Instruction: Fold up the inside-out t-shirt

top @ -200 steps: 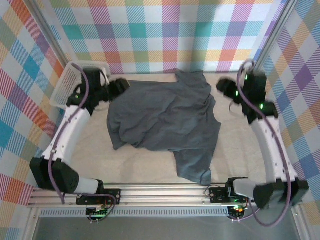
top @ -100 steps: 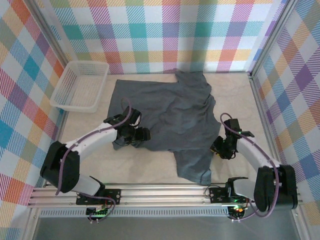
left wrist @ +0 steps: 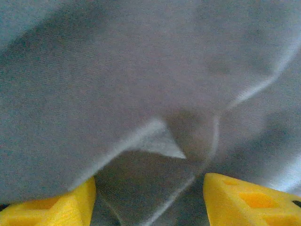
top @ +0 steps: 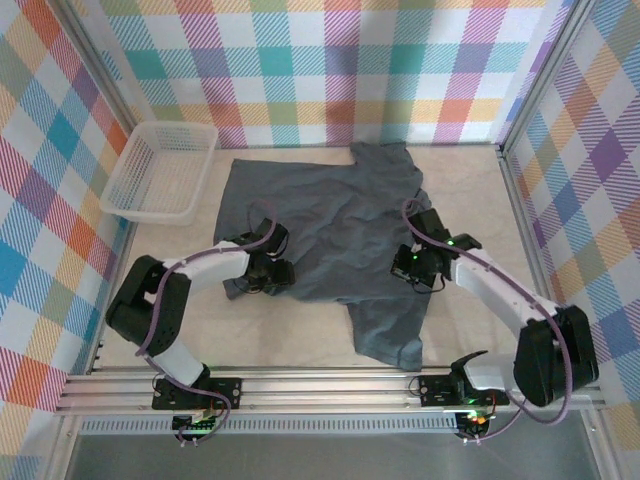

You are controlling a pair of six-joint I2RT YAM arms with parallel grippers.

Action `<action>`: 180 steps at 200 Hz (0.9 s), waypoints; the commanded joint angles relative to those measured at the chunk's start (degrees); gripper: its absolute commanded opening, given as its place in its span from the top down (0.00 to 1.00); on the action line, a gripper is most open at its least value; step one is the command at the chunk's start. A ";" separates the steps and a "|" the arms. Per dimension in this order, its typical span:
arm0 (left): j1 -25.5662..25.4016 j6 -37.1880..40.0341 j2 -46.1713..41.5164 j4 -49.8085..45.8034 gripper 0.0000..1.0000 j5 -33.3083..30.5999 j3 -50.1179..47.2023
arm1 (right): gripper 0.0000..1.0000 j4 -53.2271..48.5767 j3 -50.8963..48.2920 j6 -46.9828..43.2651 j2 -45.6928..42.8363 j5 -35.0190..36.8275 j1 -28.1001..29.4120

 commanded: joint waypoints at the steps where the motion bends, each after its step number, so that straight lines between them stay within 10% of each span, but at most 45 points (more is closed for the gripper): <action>1: 2.58 1.97 0.42 -0.94 0.39 -5.86 1.79 | 0.62 -2.18 -1.99 4.23 0.48 10.81 0.25; 67: 7.70 3.92 0.15 -0.33 0.40 -2.96 1.87 | 0.47 2.84 -15.94 -0.90 -6.18 7.79 -6.76; 98: 7.88 3.53 1.51 0.24 0.40 -1.43 2.32 | 0.61 8.20 -13.45 -1.30 1.05 -2.48 -6.50; 124: 7.88 3.26 1.42 0.39 0.40 -0.66 2.49 | 1.00 6.21 -10.65 -1.09 2.38 -3.69 -5.74; 180: 6.14 3.58 -2.56 4.09 0.38 8.07 2.37 | 1.00 2.94 0.36 8.27 5.59 -1.61 0.98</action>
